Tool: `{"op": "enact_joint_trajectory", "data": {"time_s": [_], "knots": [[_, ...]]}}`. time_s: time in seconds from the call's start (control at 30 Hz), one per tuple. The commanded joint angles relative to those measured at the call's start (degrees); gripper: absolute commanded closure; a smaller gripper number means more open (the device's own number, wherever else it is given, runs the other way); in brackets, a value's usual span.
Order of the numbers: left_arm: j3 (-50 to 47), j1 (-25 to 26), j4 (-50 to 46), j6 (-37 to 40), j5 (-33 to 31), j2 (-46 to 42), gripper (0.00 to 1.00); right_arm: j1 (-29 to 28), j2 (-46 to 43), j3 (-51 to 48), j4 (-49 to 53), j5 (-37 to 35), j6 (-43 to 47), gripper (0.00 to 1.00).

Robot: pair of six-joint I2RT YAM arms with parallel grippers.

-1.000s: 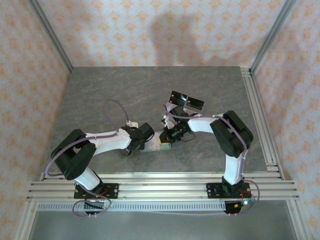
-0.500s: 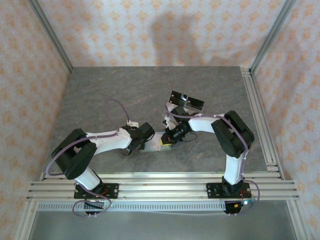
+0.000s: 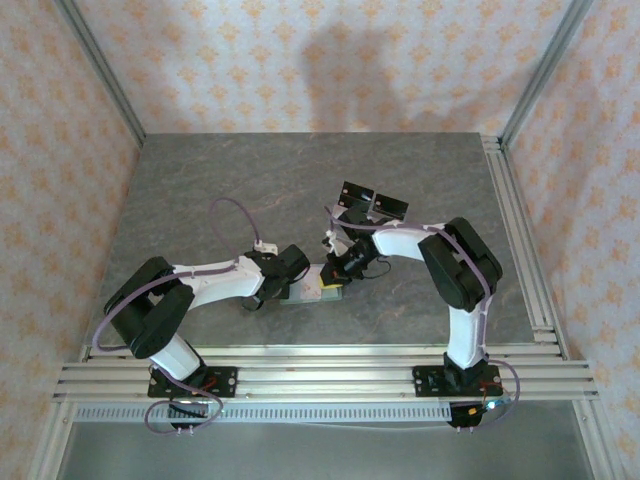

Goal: Put the credit cards into the card holder

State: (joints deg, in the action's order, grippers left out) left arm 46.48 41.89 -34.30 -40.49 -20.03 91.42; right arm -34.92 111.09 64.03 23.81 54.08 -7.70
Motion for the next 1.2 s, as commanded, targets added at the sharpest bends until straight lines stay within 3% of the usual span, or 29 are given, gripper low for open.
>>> {"op": "enact_joint_trajectory", "data": {"time_s": [0.0, 1.17], "knots": [[0.5, 0.0, 3.6, 0.0, 0.8, 2.9, 0.0, -0.1, 1.1, 1.3, 3.3, 0.6, 1.7, 1.0], [0.5, -0.1, 4.9, 0.7, 1.3, 3.1, 0.0, -0.5, 2.8, 5.9, 9.9, -1.2, 3.0, 1.0]]}}
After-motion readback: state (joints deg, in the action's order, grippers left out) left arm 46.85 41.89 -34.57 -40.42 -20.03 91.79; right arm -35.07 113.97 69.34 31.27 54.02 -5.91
